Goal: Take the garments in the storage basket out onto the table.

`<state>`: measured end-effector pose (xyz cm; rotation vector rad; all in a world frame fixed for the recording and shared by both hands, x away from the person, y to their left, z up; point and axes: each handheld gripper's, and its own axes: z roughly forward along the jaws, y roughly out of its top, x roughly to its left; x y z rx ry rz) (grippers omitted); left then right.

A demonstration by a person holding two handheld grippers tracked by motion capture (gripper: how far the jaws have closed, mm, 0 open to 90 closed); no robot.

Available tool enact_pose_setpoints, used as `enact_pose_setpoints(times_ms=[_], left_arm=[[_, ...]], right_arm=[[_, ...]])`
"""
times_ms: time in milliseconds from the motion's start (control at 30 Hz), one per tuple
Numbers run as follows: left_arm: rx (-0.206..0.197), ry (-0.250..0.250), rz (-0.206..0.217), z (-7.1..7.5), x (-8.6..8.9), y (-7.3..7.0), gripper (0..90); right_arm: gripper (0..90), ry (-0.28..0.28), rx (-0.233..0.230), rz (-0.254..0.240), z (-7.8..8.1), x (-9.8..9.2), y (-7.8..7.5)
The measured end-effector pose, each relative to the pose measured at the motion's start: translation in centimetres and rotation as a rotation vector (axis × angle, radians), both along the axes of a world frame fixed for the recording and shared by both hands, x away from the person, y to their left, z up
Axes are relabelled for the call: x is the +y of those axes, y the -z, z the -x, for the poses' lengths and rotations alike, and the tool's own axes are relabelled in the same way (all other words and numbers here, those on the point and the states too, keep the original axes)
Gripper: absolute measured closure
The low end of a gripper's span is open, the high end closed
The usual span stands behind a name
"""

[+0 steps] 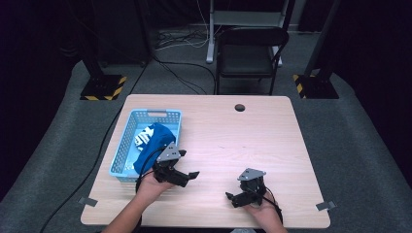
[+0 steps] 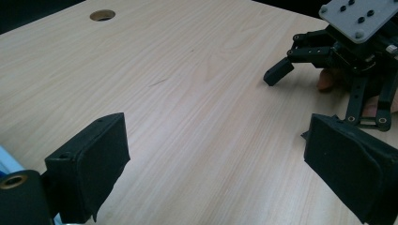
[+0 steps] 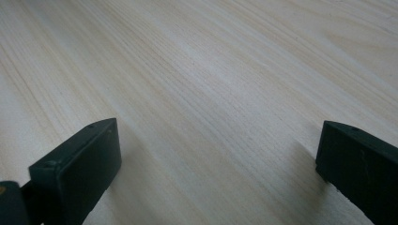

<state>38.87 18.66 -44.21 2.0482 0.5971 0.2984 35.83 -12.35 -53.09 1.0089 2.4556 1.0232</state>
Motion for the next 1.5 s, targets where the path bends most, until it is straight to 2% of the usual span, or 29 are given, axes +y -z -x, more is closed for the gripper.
enact_pose_setpoints(times_ms=[333,1000,1500], left_arm=[[0.014,-0.024,0.001,-0.5,0.9,0.0,6.2],[0.011,-0.089,0.025,-1.4,3.0,-0.4,6.3],[0.006,-0.177,0.051,-2.1,5.6,-1.1,6.2]], right_arm=[[0.0,0.000,0.000,0.000,0.0,0.0,0.0],[0.0,0.000,0.000,0.000,0.0,0.0,0.0],[0.0,0.000,0.000,0.000,0.0,0.0,0.0]])
